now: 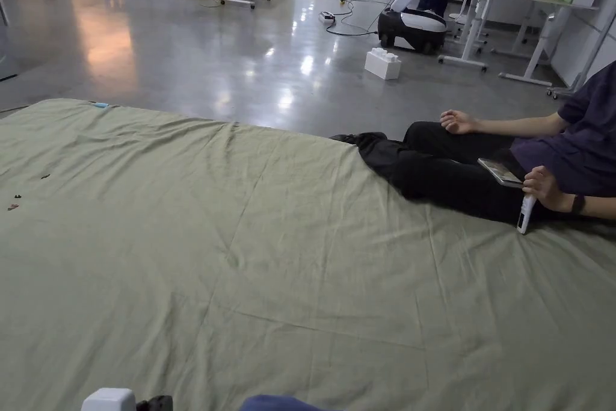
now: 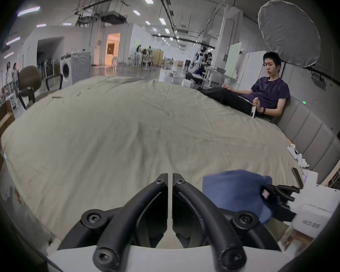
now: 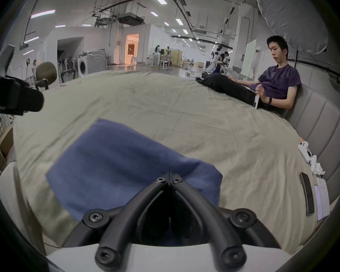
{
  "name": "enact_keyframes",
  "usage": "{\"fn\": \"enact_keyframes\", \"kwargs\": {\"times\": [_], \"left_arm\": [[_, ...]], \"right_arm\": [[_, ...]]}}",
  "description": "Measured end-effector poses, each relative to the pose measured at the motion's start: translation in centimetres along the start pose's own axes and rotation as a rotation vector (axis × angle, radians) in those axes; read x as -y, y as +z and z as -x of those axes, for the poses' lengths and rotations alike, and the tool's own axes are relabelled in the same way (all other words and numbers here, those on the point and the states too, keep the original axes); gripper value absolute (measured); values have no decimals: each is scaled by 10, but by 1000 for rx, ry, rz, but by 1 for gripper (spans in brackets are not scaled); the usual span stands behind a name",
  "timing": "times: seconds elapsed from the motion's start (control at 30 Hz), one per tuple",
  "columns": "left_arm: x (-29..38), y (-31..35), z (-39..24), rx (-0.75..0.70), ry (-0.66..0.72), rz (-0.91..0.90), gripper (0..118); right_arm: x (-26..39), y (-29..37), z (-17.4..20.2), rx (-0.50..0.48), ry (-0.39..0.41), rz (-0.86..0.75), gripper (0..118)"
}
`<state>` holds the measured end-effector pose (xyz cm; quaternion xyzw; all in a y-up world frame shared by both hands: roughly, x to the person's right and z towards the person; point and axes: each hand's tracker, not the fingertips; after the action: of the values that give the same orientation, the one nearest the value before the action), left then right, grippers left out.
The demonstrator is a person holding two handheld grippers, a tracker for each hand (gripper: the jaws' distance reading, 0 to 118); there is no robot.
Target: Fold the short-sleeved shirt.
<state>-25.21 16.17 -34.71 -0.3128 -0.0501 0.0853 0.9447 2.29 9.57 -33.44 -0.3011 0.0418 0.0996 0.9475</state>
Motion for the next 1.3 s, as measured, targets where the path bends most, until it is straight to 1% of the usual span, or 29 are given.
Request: {"fn": "enact_keyframes", "kwargs": {"times": [0.07, 0.1, 0.13, 0.2, 0.4, 0.5, 0.63, 0.73, 0.8, 0.9, 0.97, 1.03, 1.17, 1.23, 1.3], "left_arm": [[2, -3, 0, 23, 13, 30, 19], [1, -5, 2, 29, 13, 34, 32], [3, -9, 3, 66, 20, 53, 44], [1, -16, 6, 147, 48, 107, 73], [-10, -48, 18, 393, 164, 249, 91], [-14, -71, 23, 511, 217, 316, 93], [-12, -109, 17, 641, 276, 466, 93], [-6, -137, 6, 652, 286, 596, 92], [-2, -148, -1, 654, 269, 621, 90], [-6, -155, -5, 680, 295, 582, 73], [-8, -160, -5, 671, 318, 578, 68], [-8, -164, -5, 662, 321, 575, 55], [-3, -162, 0, 656, 329, 568, 38], [0, -157, 1, 655, 333, 552, 35], [2, -154, 4, 672, 368, 535, 33]], "right_arm": [[2, -6, -4, 16, -14, 13, 1], [3, -6, -7, 19, -14, 8, 1], [2, -7, -8, 25, -11, 6, 1], [3, -8, -12, 37, -17, 10, 1], [7, -3, -22, 54, -62, 19, 1], [8, -3, -22, 52, -61, 19, 1], [8, -3, -21, 54, -50, 18, 1], [8, -2, -21, 52, -55, 20, 1], [8, -2, -21, 50, -56, 20, 1], [8, -1, -21, 48, -55, 17, 1], [8, 0, -22, 44, -63, 15, 1], [6, 3, -26, 45, -84, 15, 1], [5, 2, -32, 54, -102, 13, 1], [5, 0, -31, 52, -96, 18, 1], [5, 0, -29, 56, -86, 14, 1]]}}
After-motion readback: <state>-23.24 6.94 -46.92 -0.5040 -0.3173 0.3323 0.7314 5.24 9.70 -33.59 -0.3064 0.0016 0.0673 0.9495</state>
